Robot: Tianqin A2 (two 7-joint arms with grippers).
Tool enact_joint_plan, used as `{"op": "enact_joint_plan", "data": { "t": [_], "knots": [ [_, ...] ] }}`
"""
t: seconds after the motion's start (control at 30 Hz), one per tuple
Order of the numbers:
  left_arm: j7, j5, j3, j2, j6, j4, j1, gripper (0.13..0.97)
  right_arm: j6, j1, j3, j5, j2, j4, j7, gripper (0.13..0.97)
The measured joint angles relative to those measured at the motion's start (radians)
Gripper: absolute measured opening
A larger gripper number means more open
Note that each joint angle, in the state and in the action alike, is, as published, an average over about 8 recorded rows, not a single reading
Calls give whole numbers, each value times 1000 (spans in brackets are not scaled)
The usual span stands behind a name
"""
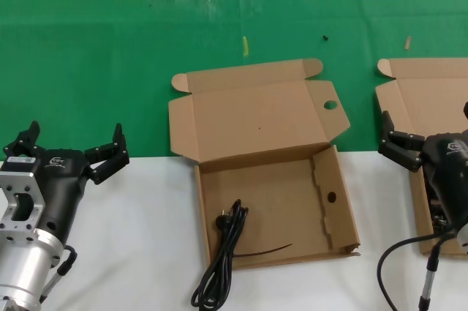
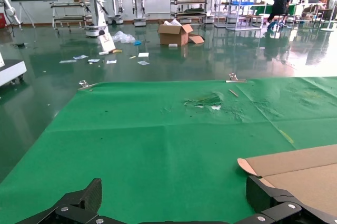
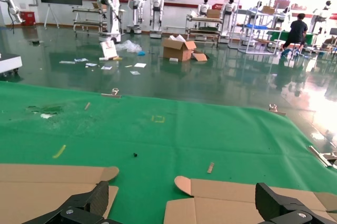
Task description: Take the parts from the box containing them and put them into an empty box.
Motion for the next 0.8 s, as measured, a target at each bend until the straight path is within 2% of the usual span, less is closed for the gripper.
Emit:
{"op": "enact_joint_plan", "data": {
  "t": [0.8],
  "knots": [
    [0, 0, 0, 0, 0, 0, 0, 966, 0, 0, 0, 0, 0, 0, 0, 966]
  ]
}}
